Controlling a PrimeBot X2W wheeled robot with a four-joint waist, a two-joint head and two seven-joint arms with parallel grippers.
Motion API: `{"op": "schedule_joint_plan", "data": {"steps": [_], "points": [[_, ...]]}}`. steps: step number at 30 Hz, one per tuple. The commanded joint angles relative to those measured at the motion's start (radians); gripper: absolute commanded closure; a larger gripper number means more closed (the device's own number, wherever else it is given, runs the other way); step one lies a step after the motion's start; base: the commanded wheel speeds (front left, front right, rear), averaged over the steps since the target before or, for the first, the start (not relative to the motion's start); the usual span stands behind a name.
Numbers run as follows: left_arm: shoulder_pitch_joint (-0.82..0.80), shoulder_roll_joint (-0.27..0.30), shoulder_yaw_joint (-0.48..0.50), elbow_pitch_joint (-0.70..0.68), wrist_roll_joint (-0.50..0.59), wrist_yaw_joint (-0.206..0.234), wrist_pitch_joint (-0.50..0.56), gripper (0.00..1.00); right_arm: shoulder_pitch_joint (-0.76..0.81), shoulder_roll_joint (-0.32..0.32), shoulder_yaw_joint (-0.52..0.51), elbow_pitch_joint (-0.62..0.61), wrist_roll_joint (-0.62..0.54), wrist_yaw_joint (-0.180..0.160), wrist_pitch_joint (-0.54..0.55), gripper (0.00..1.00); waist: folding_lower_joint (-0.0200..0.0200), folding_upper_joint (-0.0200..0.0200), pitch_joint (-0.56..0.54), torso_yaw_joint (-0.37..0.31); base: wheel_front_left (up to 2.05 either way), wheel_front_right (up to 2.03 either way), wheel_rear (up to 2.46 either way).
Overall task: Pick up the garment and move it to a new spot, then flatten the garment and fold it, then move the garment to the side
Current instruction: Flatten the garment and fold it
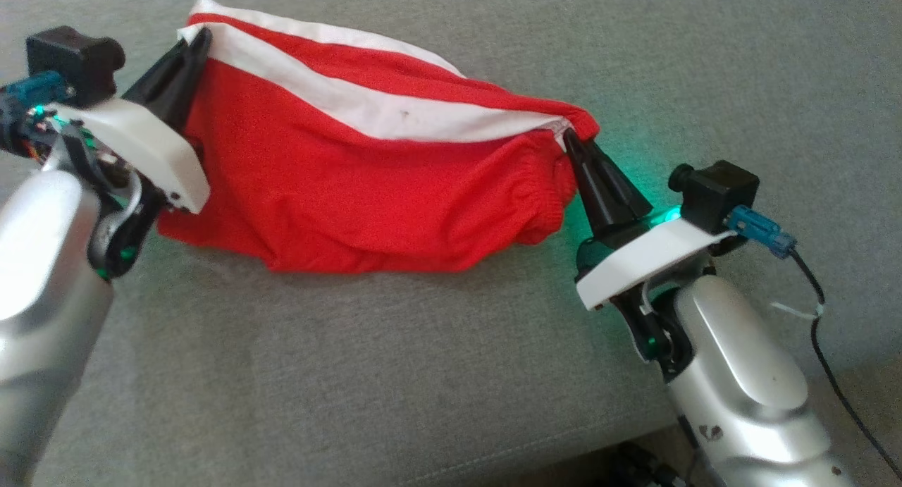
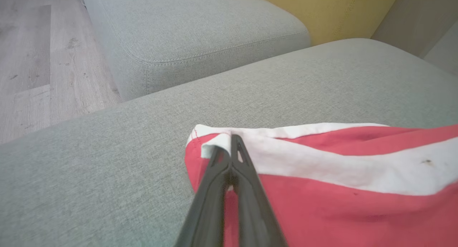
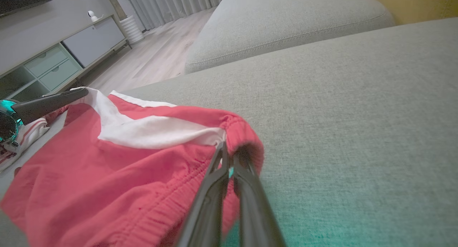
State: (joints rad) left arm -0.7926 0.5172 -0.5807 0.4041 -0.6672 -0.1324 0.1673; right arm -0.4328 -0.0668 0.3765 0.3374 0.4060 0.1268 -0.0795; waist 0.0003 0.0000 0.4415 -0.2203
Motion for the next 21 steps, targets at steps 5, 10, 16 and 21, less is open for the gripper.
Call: {"op": "schedule_joint_plan", "data": {"steps": [5,10,16,21], "points": [[-0.089,0.056,0.017,0.052,-0.019,0.002,-0.026,1.00,-0.052,0.016,0.045,0.022,0.043,0.004,-0.048,0.93,-0.0003,0.0000,0.015,-0.025,0.00,0.00,0.00],[-0.104,0.046,0.008,0.111,-0.013,0.002,-0.070,0.67,-0.062,0.016,0.062,0.055,0.068,0.004,-0.077,0.00,-0.0003,0.0000,-0.004,-0.022,0.00,0.00,0.00],[-0.108,0.026,-0.011,0.139,-0.022,0.002,-0.117,0.00,-0.057,0.016,0.070,0.069,0.070,0.004,-0.098,0.00,-0.0003,0.0000,-0.026,-0.014,0.00,0.00,0.00],[-0.107,0.027,-0.031,0.144,-0.040,0.002,-0.157,0.00,-0.031,0.017,0.052,0.064,0.041,0.004,-0.112,0.00,-0.0003,0.0000,-0.059,-0.002,0.00,0.00,0.00]]}}
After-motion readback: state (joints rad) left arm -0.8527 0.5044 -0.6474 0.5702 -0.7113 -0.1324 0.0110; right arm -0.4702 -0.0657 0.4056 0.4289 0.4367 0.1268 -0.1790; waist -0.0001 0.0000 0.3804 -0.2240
